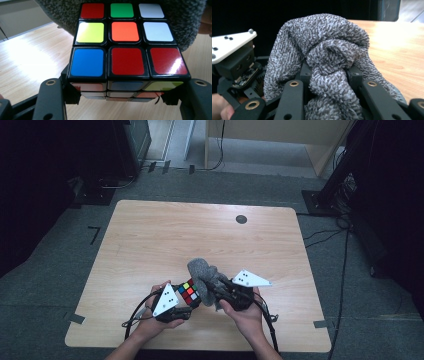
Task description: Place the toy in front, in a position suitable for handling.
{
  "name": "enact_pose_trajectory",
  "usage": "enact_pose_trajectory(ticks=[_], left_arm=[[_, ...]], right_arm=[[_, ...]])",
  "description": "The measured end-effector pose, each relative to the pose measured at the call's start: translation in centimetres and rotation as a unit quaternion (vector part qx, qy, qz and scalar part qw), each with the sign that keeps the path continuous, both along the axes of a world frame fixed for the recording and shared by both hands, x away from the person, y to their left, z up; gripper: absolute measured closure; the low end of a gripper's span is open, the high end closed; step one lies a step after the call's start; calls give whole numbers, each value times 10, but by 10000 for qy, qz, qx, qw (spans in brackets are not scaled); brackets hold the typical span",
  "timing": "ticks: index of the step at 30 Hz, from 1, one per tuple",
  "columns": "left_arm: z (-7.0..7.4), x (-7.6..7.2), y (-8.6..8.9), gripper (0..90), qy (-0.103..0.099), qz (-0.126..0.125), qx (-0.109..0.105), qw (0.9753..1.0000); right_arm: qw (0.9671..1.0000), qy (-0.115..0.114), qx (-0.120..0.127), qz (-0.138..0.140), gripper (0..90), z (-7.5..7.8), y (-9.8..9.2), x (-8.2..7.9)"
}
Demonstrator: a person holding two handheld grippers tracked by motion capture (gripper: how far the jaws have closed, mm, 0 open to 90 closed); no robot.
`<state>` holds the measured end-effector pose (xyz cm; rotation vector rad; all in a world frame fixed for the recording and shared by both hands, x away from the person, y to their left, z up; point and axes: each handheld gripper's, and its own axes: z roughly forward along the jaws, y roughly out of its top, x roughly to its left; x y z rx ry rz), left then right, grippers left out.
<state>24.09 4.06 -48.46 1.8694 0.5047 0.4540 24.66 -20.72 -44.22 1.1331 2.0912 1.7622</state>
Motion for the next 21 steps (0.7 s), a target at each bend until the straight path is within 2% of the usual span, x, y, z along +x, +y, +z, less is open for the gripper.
enact_pose_trajectory(ticks=[1, 3, 4, 5, 6, 8, 10, 12, 14, 16, 18, 21], left_arm=[[3, 2, 1, 342, 15, 24, -60, 10000], [12, 7, 2, 343, 44, 58, -152, 9999], [16, 9, 2, 342, 42, 43, -176, 9998], [20, 11, 1, 343, 40, 20, -144, 9999], [24, 13, 0, 342, 8, 6, -61, 10000], [31, 18, -2, 342, -87, 40, 59, 9999], [34, 22, -2, 342, -45, 36, 15, 10000], [32, 22, -1, 343, -124, 16, -11, 9999], [26, 22, 0, 343, -38, 33, -85, 10000], [21, 21, 0, 343, -39, 74, 91, 9999], [15, 20, 0, 343, 71, 100, 230, 9997], [11, 16, -8, 342, 28, 234, 736, 9970]], right_arm=[[10000, 53, -41, 13, 676, 1, 1, 3], [9995, 44, -295, -60, 677, 5, 2, 10], [9990, 42, -424, -129, 677, 6, 2, 13], [9988, 127, -452, -166, 676, 7, 2, 17], [9987, 231, -402, -209, 677, 8, 0, 20], [9984, 231, -365, -365, 678, 9, -2, 23], [9984, 108, -274, -481, 677, 13, -4, 22], [9987, -32, -160, -485, 677, 20, -7, 20], [9987, -162, 52, -472, 677, 27, -9, 15], [9984, -370, 78, -420, 678, 31, -8, 8], [9982, -506, 11, -333, 678, 33, -4, 1], [9955, -856, -387, -157, 676, 34, 11, -10]])
